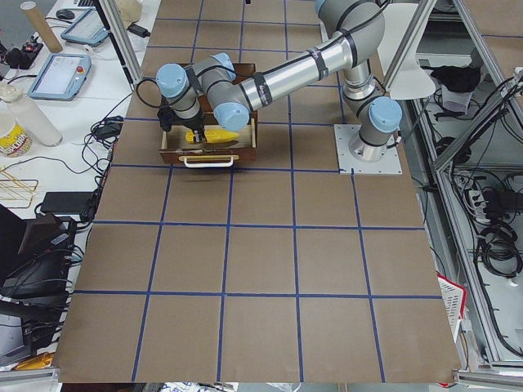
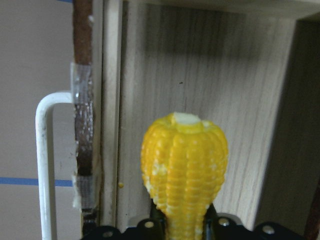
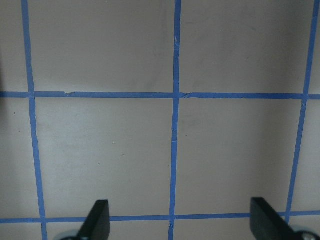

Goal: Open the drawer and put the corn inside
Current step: 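Lower the corn into the drawer and open the left gripper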

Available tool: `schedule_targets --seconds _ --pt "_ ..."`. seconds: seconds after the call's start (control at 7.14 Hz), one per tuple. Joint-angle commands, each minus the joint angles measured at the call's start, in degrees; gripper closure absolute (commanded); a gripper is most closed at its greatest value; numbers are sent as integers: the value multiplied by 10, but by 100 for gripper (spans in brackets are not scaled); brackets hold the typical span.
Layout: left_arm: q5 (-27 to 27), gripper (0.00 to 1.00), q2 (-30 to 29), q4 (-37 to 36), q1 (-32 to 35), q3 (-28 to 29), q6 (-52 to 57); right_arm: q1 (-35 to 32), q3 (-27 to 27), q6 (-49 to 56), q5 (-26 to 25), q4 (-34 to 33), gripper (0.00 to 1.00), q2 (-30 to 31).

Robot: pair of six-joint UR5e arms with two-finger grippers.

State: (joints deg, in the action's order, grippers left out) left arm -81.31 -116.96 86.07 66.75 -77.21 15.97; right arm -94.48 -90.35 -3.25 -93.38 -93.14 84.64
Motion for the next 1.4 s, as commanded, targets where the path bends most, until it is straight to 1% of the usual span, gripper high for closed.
schedule_targets --seconds 0.0,0.28,0.42,0.84,0.98,1.12,1.26 --pt "18 74 -6 -1 0 -14 3 0 0 0 0 1 0 0" --pt "24 7 -7 0 2 -14 5 0 0 0 0 1 0 0" --pt "24 0 -4 1 3 -13 4 0 0 0 0 0 0 0" --pt "16 0 28 18 6 3 3 0 0 0 0 1 0 0" --pt "-3 0 36 51 7 34 3 0 0 0 0 1 0 0" --pt "-28 0 40 99 9 75 3 0 0 0 0 0 0 0" --pt "-31 0 51 127 28 101 -4 0 0 0 0 1 0 1"
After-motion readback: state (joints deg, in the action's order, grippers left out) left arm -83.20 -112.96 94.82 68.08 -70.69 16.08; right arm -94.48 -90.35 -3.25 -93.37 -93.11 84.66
